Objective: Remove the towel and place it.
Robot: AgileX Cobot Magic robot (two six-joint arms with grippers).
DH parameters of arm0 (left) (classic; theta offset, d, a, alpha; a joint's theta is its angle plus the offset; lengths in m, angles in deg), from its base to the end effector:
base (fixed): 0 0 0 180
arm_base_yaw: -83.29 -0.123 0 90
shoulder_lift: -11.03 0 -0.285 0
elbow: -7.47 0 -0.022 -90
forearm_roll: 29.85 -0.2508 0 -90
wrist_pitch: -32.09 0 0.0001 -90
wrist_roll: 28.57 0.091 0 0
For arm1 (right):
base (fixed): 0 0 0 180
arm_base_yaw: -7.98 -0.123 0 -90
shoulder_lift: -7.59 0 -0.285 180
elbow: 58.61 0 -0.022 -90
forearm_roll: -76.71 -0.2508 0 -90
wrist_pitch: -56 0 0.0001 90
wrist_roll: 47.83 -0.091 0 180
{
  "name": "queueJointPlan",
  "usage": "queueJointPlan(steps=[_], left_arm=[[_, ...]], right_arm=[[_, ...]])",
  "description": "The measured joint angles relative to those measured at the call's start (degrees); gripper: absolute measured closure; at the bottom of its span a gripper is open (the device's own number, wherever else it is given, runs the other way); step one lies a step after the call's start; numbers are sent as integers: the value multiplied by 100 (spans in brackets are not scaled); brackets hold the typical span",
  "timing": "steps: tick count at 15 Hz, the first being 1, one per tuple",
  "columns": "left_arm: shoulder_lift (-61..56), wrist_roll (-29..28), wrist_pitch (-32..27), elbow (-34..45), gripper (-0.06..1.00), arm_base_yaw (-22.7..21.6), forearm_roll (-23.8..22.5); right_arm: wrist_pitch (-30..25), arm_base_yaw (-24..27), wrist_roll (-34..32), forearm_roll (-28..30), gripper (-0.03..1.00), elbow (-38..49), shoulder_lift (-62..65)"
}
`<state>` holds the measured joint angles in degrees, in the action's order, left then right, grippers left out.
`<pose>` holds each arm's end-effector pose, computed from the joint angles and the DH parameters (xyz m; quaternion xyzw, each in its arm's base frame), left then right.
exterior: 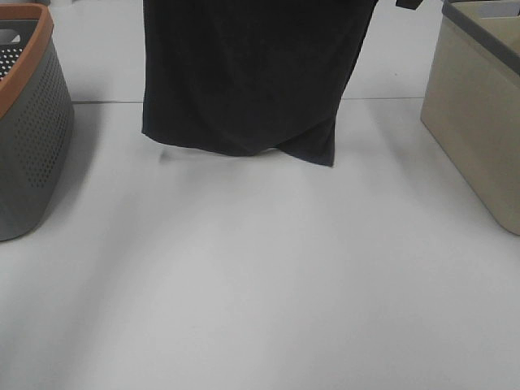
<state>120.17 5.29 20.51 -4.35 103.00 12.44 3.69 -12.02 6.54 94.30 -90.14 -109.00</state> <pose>0.4022 -0.1572 0.3573 0.1229 0.7880 -0.1956 0.5707 0.4179 0.1289 0.3577 -0.5908 0.7074 -0.2463 0.2998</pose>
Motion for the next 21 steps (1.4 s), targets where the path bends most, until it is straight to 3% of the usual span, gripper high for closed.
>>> queueJointPlan(steps=[3,5,10,11,13,16,18,19,21], left_arm=[[298,17,802,-29,94,0,92],[837,23,751,-630,94,-52,92],[2108,332,395,-2601,94,-115,6],[2252,498,413,-2853,94,-115,-115],[2332,647,407,-2928,94,-115,-378],[2263,688,653,-2240,94,-23,-802],[1902,688,1427,-997,94,264,-1020],[1421,688,1942,-40,94,504,-1140],[756,682,2378,1146,94,705,-1220]], right_arm=[[917,120,-854,292,95,0,-11],[1788,487,-1553,206,95,0,-126],[3507,1031,-1684,-579,95,0,-309],[3741,1077,-1690,-625,95,0,-327],[3627,1089,-1954,-693,95,23,-327],[3455,1089,-2063,-722,95,968,-195],[3661,1089,-1874,-722,95,2131,229],[3976,1089,-1553,-710,95,3209,751],[4108,980,-1312,-699,95,3822,1043]])
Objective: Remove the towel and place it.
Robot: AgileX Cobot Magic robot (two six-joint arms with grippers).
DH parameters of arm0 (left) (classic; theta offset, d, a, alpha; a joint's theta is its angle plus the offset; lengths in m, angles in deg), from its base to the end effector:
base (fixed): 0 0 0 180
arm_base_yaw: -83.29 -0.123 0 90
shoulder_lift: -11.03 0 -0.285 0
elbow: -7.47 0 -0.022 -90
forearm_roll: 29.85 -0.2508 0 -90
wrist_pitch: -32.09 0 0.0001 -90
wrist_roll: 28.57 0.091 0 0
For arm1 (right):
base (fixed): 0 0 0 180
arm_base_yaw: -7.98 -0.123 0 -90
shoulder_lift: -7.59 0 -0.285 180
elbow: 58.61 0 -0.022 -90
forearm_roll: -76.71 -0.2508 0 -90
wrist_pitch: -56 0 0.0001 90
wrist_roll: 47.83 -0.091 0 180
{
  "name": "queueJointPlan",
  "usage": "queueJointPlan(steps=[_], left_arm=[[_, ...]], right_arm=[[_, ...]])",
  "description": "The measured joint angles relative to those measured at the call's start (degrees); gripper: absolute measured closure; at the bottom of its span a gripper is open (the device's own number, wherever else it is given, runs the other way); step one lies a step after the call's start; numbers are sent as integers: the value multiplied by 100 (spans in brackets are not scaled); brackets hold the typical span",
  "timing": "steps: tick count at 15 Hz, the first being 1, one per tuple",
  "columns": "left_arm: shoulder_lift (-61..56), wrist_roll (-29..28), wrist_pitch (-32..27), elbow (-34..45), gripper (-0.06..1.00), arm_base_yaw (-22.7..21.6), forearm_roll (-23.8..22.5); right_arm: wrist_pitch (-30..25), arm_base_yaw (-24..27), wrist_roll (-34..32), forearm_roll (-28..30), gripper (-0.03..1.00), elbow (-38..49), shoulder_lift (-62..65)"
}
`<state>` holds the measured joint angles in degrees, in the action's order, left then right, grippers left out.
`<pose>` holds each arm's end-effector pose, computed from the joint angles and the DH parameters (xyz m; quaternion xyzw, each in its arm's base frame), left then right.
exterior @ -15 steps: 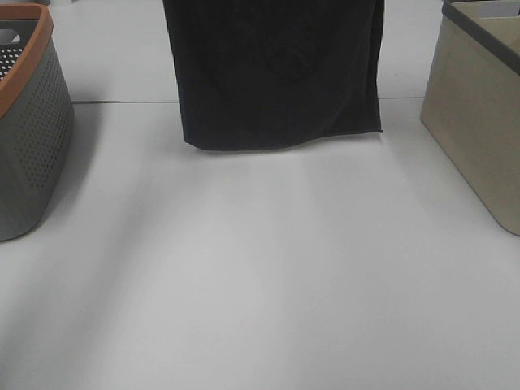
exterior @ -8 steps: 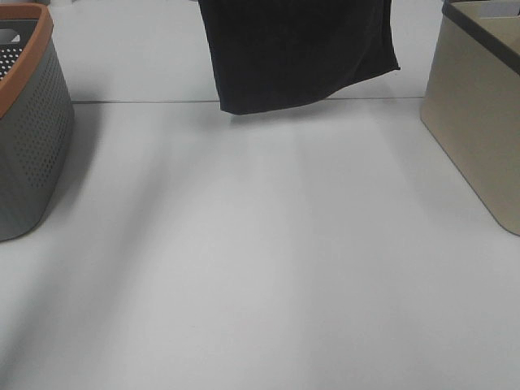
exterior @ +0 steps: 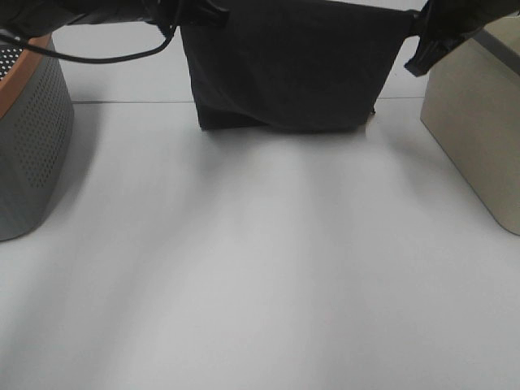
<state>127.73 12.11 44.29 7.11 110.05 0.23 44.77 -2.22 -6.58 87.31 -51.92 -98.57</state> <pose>0.4058 -0.1939 0.2614 0.2284 0.7634 -0.0399 0.6029 0.3888 0.0666 0.2688 -0.4462 0.7613 -0.1812 0.4342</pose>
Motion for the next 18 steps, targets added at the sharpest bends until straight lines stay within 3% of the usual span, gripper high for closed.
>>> queueJointPlan(steps=[4,8,12,18], left_arm=[[-814,-441,281,1914,94,52,0],[-957,-1324,252,2945,94,69,-6],[-808,-1753,189,3088,94,80,-6],[-653,-1816,-997,3100,94,74,0]], right_arm=[[23,-636,126,0,95,1186,258],[-23,-871,126,-269,95,1891,264],[17,-900,126,-791,95,1988,92],[-539,-894,138,-1667,95,2011,-120]])
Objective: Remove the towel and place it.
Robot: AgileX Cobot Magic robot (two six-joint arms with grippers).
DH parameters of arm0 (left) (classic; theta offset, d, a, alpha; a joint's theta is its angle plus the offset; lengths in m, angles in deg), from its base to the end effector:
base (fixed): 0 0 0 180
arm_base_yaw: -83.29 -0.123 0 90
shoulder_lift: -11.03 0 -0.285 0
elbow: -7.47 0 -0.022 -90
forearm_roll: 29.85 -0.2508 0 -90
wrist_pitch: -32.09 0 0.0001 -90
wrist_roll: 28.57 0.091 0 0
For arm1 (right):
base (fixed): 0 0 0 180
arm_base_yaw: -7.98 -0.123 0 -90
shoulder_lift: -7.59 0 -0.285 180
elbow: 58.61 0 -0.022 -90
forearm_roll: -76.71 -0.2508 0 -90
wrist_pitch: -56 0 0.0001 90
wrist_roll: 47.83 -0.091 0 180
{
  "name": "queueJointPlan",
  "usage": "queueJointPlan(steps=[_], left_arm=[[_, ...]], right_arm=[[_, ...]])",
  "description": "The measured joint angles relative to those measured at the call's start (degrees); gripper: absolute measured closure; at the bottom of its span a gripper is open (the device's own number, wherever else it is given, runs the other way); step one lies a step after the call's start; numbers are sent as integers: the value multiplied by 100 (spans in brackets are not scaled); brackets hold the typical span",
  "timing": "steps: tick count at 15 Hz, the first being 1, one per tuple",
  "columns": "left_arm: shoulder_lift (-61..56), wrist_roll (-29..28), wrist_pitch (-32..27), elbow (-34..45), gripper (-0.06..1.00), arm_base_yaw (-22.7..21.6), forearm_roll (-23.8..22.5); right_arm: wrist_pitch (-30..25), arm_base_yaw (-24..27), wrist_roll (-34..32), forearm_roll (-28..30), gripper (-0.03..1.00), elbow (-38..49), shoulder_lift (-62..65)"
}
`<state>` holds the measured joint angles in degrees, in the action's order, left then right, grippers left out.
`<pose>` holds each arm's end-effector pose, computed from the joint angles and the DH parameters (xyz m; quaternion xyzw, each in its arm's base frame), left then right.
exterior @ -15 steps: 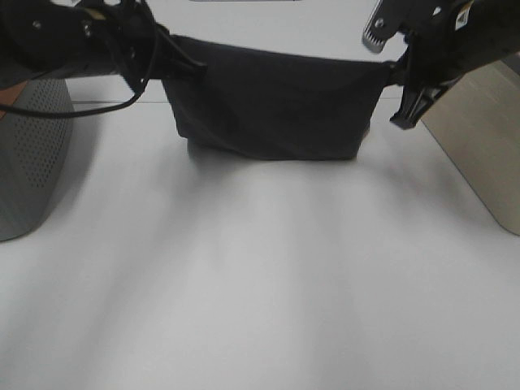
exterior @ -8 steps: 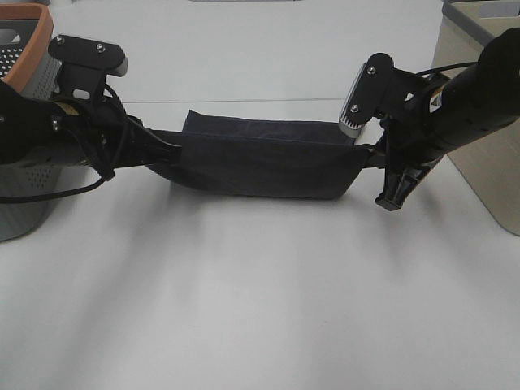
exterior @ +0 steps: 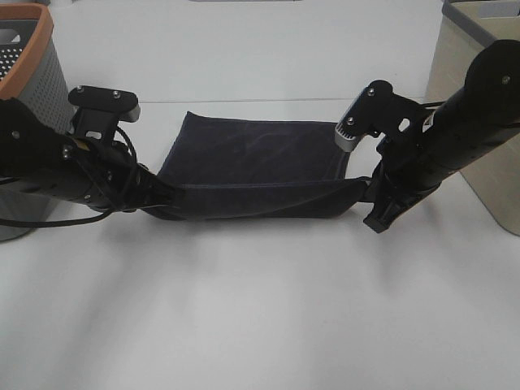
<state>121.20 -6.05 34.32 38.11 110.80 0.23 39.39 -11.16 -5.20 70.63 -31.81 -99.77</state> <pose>0.2966 -0.1525 0.1414 0.1590 0.9227 -0.0970 0.3376 0.3059 0.1091 0.1567 -0.4571 0.8525 -0.0244 0.2523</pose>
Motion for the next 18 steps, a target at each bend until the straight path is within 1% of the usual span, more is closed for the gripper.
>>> queueJointPlan(steps=[2,3,7,8,9,10,11,13,14,15,16,17,18], left_arm=[[0,0,-138,0,94,0,0],[0,0,-223,0,94,0,0],[0,-6,-791,0,94,0,0],[0,-11,-882,0,92,0,0],[0,-17,-980,0,87,0,0],[0,-17,-1077,0,78,0,0],[0,-23,-1163,0,67,0,0],[0,-74,-1409,0,45,0,0],[0,-86,-1581,-11,40,0,0],[0,-115,-1702,-23,33,0,0],[0,-183,-1891,-63,29,0,0],[0,-309,-2240,-206,27,0,0],[0,-384,-2384,-338,27,0,0]], right_arm=[[-120,0,172,-69,95,0,-235],[-201,0,361,-69,95,0,-361],[-298,0,894,-97,95,11,-453],[-384,0,985,-115,95,11,-453],[-504,0,1077,-126,94,11,-453],[-670,0,1243,-143,90,11,-453],[-802,0,1467,-189,78,11,-453],[-974,0,1725,-384,44,11,-453],[-985,0,1776,-464,33,11,-453],[-991,0,1782,-476,29,11,-441],[-991,0,1788,-504,26,11,-395],[-1014,0,1788,-516,24,11,-166],[-1020,0,1788,-521,24,11,-17]])
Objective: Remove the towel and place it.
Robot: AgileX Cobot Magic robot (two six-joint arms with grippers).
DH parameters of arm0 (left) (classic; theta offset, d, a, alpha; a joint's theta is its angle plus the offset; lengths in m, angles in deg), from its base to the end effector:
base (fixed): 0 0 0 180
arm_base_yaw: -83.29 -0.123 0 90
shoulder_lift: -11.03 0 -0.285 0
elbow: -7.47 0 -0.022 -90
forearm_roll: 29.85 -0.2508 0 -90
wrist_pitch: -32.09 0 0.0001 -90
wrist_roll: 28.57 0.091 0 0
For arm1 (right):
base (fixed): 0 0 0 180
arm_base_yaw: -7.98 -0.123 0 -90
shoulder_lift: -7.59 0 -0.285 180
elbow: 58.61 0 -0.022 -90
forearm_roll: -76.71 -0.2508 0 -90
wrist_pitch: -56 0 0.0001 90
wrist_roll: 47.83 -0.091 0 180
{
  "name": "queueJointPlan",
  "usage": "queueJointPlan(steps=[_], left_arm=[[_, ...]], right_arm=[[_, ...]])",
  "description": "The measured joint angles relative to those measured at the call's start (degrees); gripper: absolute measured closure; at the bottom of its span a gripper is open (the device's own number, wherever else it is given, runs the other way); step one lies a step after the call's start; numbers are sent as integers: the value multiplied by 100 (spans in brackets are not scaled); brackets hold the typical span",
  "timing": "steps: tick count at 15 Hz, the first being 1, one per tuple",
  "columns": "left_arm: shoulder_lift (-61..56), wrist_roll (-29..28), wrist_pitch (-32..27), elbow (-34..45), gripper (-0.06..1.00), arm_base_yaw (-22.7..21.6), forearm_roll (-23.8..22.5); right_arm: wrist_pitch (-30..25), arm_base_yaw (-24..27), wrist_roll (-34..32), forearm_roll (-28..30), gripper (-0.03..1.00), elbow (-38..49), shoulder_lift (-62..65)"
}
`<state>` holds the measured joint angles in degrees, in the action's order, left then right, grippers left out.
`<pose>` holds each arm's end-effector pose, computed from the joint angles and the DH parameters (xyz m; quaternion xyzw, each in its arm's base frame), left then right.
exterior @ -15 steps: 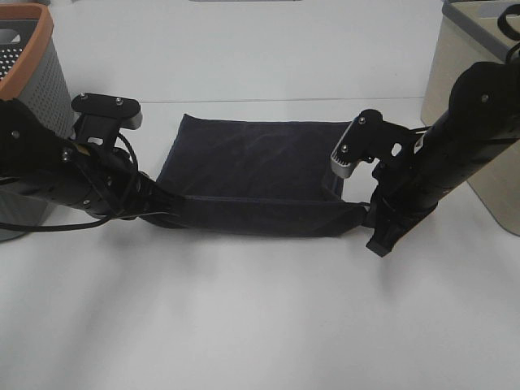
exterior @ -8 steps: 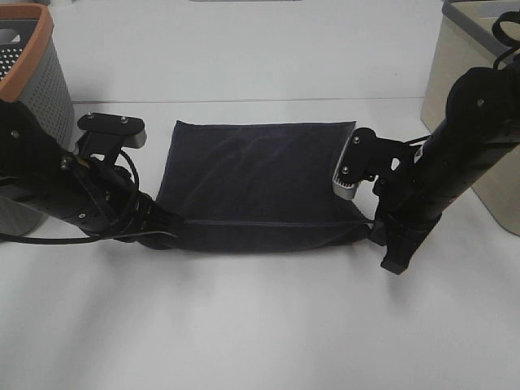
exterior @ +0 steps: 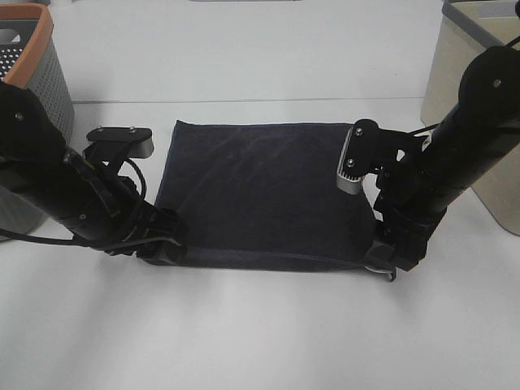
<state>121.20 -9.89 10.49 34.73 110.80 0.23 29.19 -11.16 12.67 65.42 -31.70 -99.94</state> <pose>0.2760 -0.1627 0.1388 0.1703 0.9598 -0.1510 0.1646 0.2902 0.1093 0.1492 -0.5678 0.8050 -0.0029 0.1722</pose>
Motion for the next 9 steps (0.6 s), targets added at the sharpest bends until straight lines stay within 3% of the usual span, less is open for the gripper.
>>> queueJointPlan(steps=[3,6,9], left_arm=[[0,-109,-441,-607,27,0,-6],[0,-281,-756,-1249,27,-120,-160],[6,-665,-1238,-2137,27,-625,-510]], right_arm=[[74,0,-23,0,24,0,516],[705,0,-372,0,29,-11,922],[877,0,-1272,0,31,-395,1077]])
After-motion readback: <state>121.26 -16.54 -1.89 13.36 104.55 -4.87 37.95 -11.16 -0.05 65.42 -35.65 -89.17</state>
